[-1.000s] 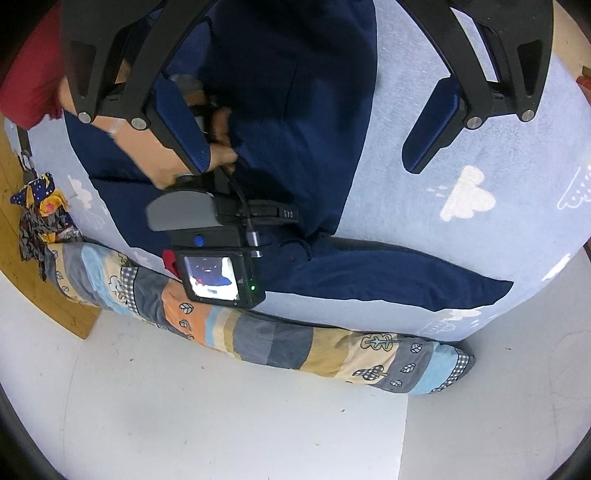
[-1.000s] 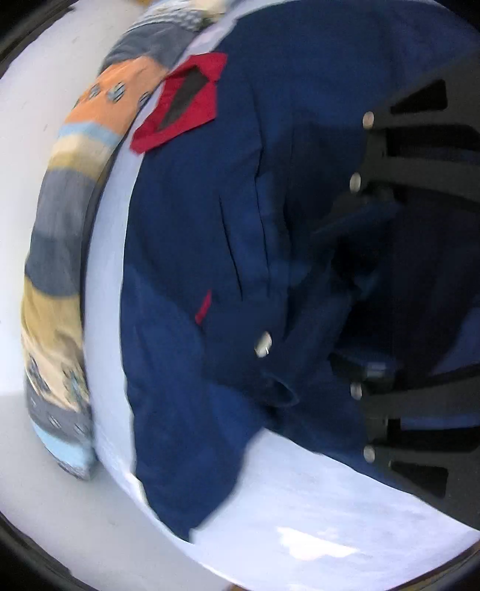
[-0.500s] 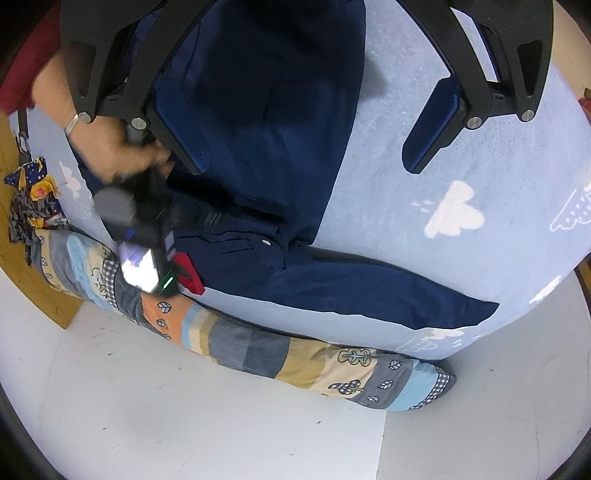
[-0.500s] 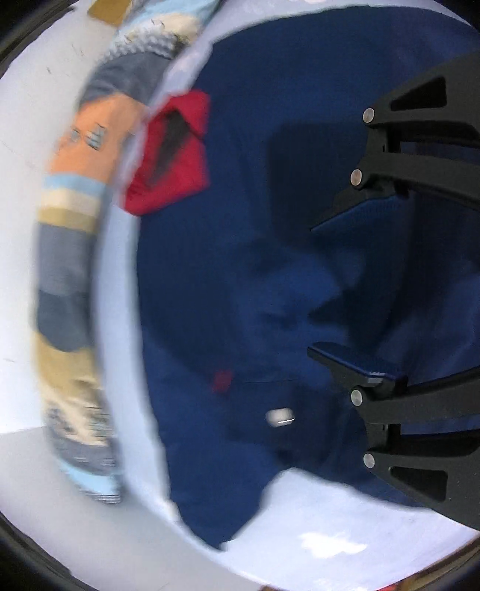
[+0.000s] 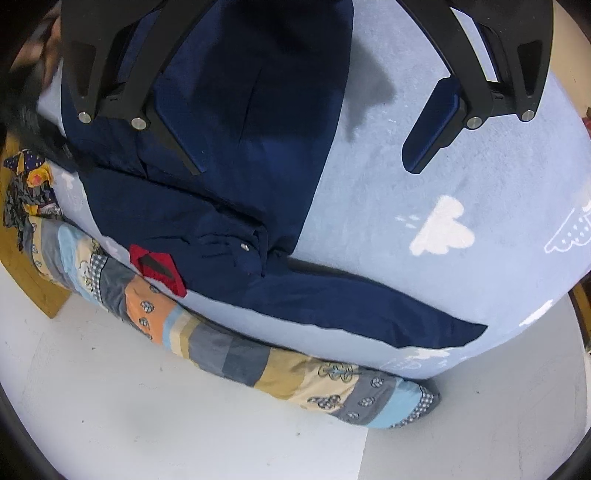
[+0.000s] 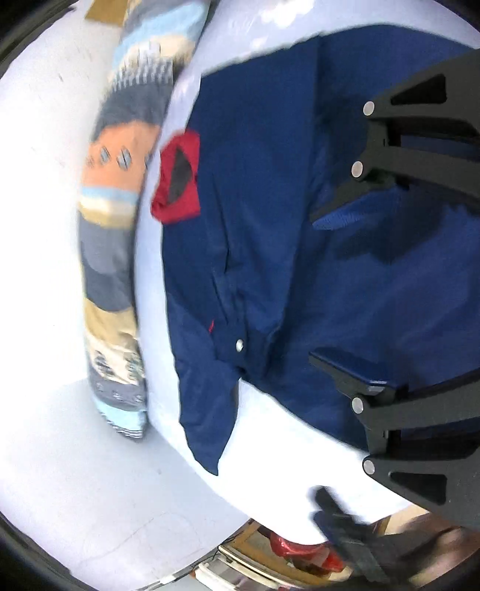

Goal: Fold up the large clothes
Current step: 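Fold the held sleeve across the jacket body and release with the right gripper, then grasp the other sleeve cuff with the left gripper and lift it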

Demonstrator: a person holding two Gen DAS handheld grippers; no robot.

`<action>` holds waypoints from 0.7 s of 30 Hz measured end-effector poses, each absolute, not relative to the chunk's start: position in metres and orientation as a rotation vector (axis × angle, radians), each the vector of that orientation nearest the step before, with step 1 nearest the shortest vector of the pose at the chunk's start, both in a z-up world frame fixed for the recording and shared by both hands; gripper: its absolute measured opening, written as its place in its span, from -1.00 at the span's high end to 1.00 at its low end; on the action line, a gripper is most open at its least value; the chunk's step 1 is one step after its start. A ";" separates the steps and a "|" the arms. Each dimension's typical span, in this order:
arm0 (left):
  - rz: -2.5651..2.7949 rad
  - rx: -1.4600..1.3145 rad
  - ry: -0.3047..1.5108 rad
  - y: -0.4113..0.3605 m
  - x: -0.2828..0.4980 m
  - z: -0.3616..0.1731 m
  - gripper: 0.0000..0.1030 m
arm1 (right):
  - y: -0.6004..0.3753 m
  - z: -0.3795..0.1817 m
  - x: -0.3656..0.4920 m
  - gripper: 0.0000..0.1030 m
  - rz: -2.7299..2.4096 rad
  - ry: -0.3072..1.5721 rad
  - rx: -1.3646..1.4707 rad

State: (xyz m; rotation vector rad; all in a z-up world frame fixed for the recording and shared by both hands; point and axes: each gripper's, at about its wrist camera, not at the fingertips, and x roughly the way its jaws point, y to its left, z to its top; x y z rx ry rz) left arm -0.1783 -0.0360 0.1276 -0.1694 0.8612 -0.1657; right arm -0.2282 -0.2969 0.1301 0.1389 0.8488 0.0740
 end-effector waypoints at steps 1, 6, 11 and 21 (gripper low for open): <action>-0.165 -0.170 0.872 -0.035 -0.176 0.126 -1.00 | -0.302 0.125 -0.248 -0.35 0.066 0.809 0.145; -0.173 -0.311 0.924 -0.012 -0.156 0.125 -1.00 | -0.330 0.103 -0.243 -0.19 0.018 0.877 0.192; -0.095 -0.523 0.898 0.061 -0.095 0.130 -1.00 | -0.348 0.127 -0.248 -0.27 -0.010 0.787 0.225; 0.064 -0.916 0.954 0.214 0.074 0.041 -0.46 | -0.353 0.137 -0.258 -0.27 0.019 0.766 0.273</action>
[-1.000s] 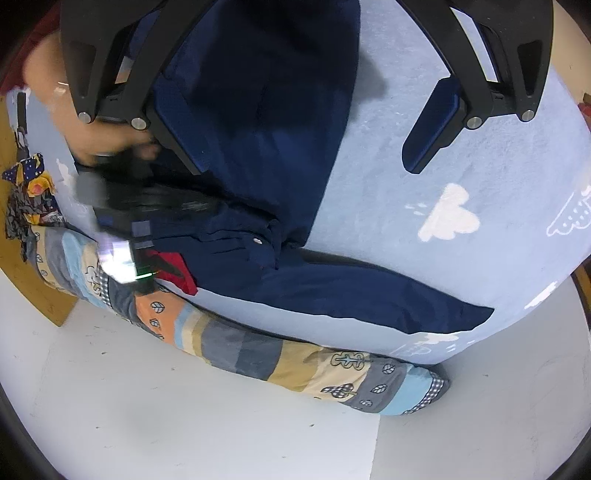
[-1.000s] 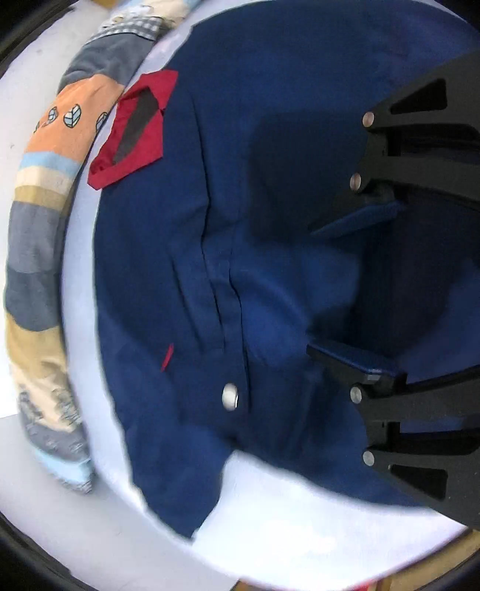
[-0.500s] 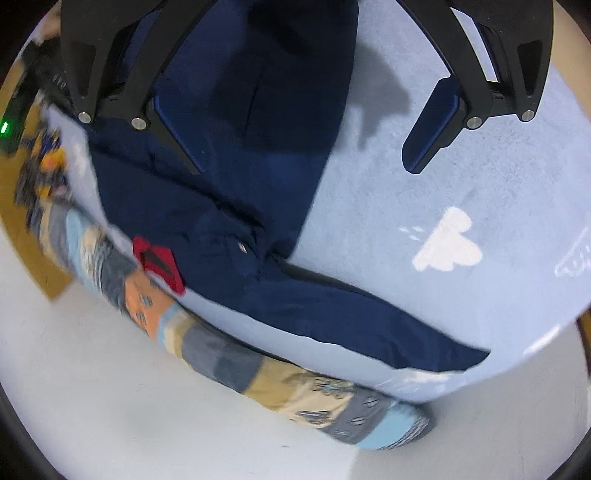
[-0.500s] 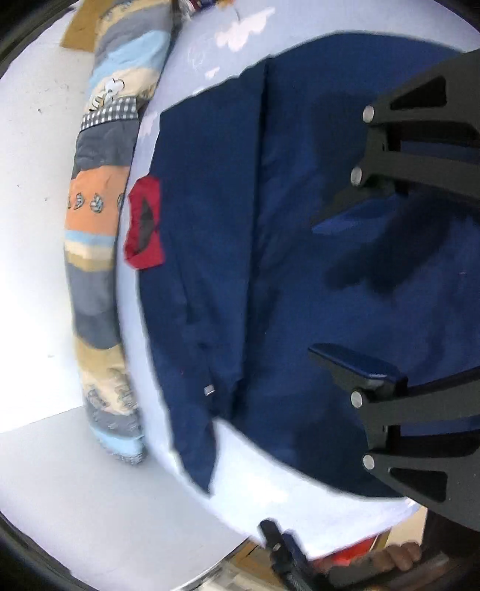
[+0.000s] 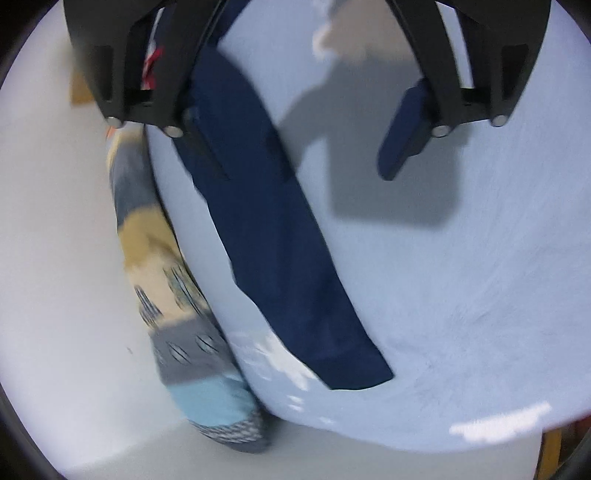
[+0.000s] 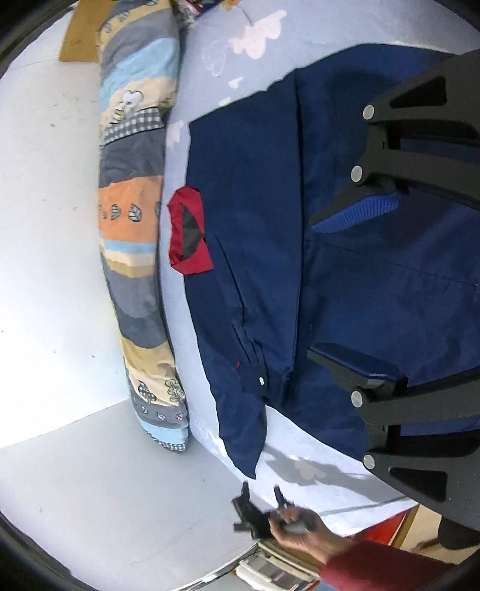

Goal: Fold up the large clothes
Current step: 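Grasp the other sleeve cuff with the left gripper and lift it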

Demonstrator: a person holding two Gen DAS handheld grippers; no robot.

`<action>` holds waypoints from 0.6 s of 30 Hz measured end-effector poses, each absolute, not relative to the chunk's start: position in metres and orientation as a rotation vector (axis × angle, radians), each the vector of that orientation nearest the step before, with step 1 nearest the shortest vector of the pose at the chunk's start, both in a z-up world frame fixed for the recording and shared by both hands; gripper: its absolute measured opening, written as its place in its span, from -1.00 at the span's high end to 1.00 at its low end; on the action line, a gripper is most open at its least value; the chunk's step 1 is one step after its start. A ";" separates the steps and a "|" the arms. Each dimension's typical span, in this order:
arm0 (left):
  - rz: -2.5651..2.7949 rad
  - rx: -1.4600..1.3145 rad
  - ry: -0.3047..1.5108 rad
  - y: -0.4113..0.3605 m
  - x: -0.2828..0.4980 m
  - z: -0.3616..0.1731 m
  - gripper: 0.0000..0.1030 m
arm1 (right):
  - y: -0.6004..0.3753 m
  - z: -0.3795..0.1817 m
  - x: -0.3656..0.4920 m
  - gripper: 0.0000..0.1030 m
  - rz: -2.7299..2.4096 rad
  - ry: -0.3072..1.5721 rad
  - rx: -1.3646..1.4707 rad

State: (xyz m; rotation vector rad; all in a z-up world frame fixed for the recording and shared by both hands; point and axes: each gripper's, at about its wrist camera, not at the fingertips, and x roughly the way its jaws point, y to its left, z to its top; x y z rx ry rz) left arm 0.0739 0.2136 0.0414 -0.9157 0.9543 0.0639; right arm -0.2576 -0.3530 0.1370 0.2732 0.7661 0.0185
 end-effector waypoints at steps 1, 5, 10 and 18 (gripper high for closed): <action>0.083 -0.936 0.948 0.218 0.081 0.033 -0.36 | -0.355 0.135 -0.256 -0.27 0.018 0.776 0.291; 0.068 -1.089 0.853 0.242 0.105 -0.001 -0.33 | -0.357 0.129 -0.251 -0.27 0.024 0.788 0.341; 0.018 -1.149 0.699 0.266 0.136 -0.010 -0.33 | -0.351 0.120 -0.248 -0.27 0.021 0.800 0.323; -0.005 -1.095 0.655 0.253 0.169 0.001 0.97 | -0.361 0.110 -0.245 -0.25 -0.042 0.792 0.341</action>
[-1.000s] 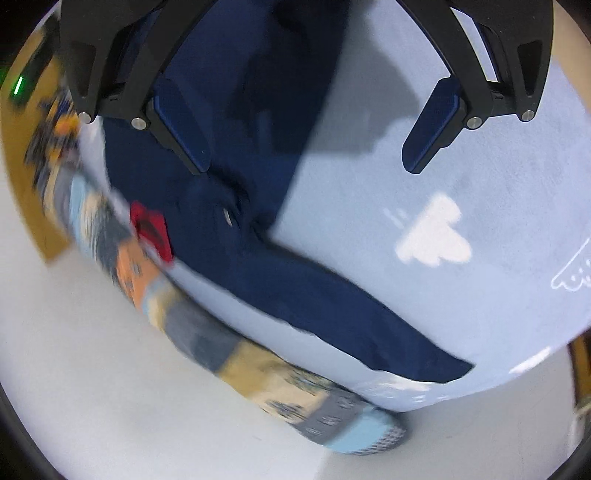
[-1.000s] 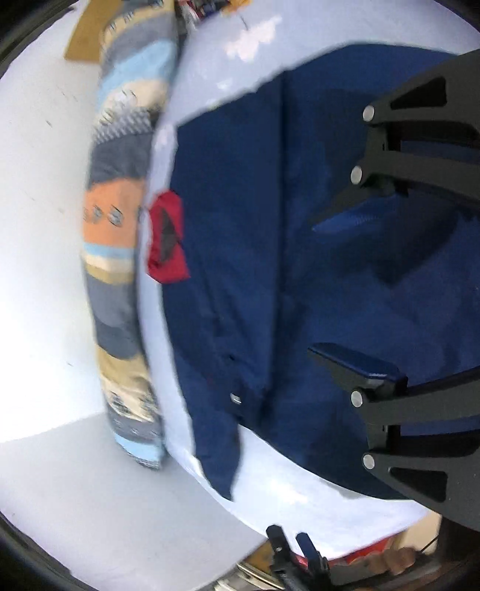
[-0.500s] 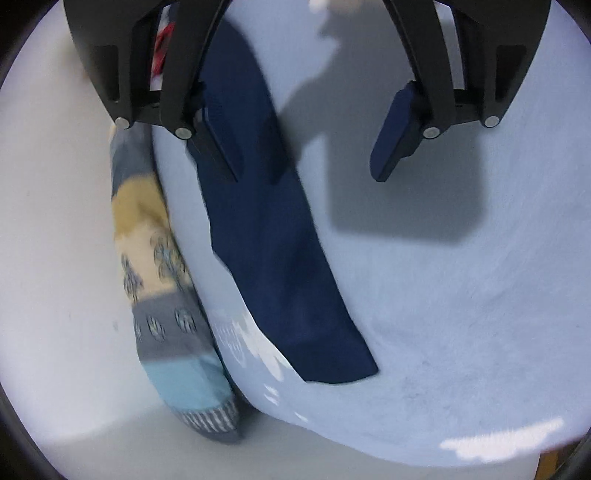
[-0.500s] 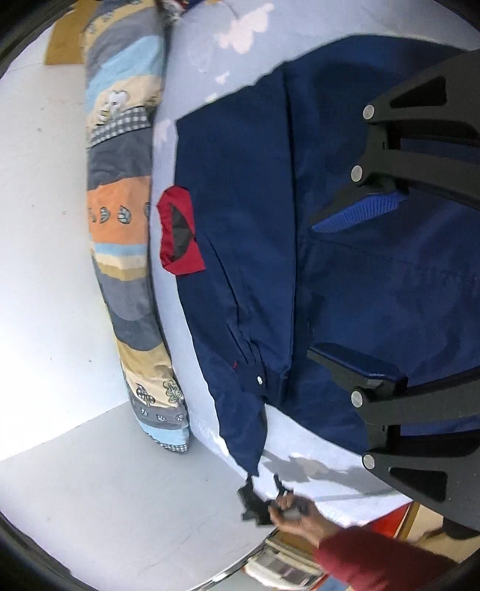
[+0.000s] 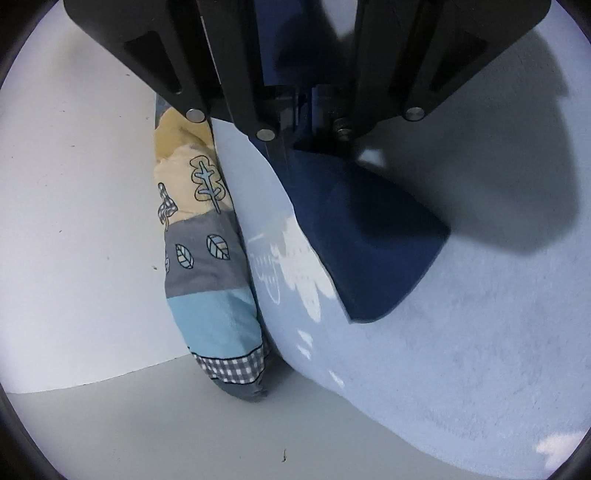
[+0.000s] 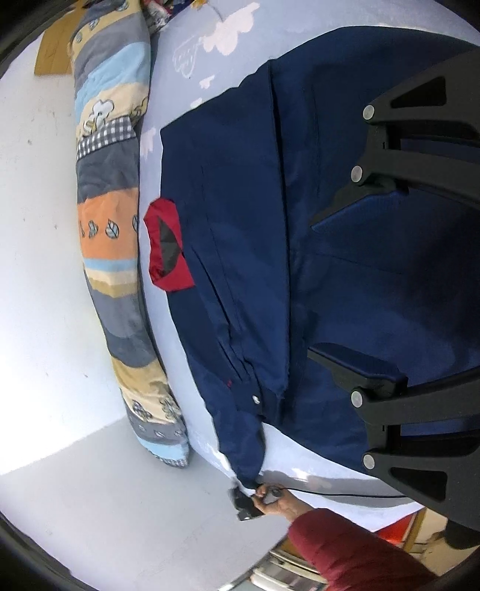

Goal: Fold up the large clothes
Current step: 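Grasp the other sleeve cuff with the left gripper and lift it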

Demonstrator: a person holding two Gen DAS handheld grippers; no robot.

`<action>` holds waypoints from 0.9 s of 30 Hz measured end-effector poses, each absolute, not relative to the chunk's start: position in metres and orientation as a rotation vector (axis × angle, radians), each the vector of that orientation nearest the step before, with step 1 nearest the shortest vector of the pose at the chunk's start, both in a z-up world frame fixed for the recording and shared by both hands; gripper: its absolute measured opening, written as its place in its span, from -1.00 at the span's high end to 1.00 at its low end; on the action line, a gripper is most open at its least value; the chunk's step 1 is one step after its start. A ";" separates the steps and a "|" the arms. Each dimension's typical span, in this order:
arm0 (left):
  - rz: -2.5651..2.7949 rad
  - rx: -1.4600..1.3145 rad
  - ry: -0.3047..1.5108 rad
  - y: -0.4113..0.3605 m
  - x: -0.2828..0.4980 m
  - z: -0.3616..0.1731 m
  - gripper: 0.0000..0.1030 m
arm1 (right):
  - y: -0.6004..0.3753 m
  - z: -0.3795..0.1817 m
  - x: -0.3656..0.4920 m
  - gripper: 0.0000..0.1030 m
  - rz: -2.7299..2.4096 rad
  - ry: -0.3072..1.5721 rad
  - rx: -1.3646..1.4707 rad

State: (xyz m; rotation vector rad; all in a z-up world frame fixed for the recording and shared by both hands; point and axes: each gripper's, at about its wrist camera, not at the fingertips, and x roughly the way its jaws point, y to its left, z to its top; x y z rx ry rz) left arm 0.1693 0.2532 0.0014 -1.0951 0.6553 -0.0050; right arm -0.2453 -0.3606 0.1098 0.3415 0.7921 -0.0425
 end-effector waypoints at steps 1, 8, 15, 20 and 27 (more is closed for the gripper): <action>-0.010 -1.076 0.651 0.252 0.169 0.008 0.97 | -0.363 0.111 -0.246 -0.24 -0.046 0.785 0.358; -0.142 -0.955 0.620 0.221 0.149 0.111 0.97 | -0.378 0.131 -0.262 -0.24 -0.092 0.691 0.380; -0.321 -0.799 0.578 0.137 0.107 0.247 0.97 | -0.418 0.151 -0.289 -0.24 -0.179 0.599 0.442; -0.441 -0.703 0.574 0.039 0.076 0.325 0.97 | -0.446 0.160 -0.315 -0.24 -0.216 0.537 0.511; -0.612 -0.606 0.606 -0.117 0.027 0.379 0.96 | -0.470 0.177 -0.351 -0.24 -0.261 0.441 0.501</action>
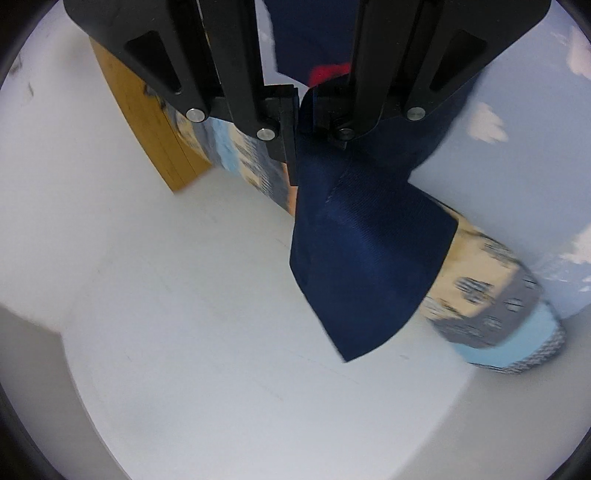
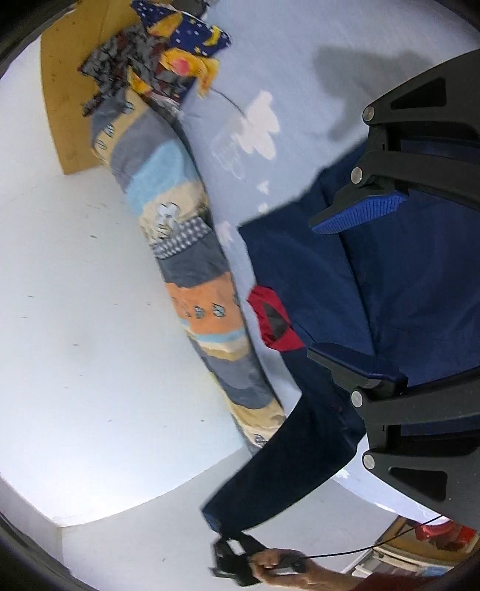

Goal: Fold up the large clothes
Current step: 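Grasp the other sleeve cuff with the left gripper and lift it, then fold the held sleeve across the jacket body and release with the left gripper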

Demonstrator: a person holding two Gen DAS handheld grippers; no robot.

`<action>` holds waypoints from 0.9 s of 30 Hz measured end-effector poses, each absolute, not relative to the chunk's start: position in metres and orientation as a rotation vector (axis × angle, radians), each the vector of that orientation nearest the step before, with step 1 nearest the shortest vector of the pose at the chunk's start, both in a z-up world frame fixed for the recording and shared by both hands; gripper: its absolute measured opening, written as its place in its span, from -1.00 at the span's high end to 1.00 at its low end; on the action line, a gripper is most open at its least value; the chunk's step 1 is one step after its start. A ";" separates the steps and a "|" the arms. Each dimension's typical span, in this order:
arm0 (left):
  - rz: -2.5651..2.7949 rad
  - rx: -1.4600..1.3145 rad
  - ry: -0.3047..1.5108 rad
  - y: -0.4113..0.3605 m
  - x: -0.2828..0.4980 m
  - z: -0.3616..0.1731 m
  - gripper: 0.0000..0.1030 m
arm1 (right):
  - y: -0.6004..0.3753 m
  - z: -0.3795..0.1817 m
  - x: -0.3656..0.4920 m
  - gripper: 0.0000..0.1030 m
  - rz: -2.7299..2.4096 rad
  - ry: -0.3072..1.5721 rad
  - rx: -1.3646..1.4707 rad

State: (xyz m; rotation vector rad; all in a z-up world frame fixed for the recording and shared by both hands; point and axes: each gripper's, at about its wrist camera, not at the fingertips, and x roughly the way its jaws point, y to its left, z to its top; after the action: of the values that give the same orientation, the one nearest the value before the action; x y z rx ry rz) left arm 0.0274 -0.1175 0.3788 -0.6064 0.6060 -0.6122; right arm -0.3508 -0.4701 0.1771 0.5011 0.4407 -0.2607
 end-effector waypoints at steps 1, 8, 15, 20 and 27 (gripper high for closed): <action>-0.637 -0.591 0.623 -0.144 0.019 0.380 0.96 | -0.474 0.179 -0.356 -0.24 -0.266 0.432 0.503; -0.707 -0.483 0.773 -0.286 -0.016 0.323 0.96 | -0.502 0.184 -0.387 -0.24 -0.290 0.382 0.541; -0.655 -0.315 0.983 -0.396 -0.047 0.181 0.96 | -0.525 0.182 -0.405 -0.24 -0.302 0.362 0.590; -0.615 -0.132 1.122 -0.436 -0.097 0.099 0.78 | -0.527 0.181 -0.406 -0.24 -0.298 0.364 0.591; -0.791 -0.055 1.164 -0.433 -0.123 0.117 -0.20 | -0.534 0.178 -0.409 -0.27 -0.314 0.358 0.620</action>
State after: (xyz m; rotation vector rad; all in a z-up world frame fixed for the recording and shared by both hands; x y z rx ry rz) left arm -0.1226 -0.4327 0.1172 -0.0551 1.1642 -0.7907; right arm -0.4085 -0.5335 0.1779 0.6197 0.3585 -0.3138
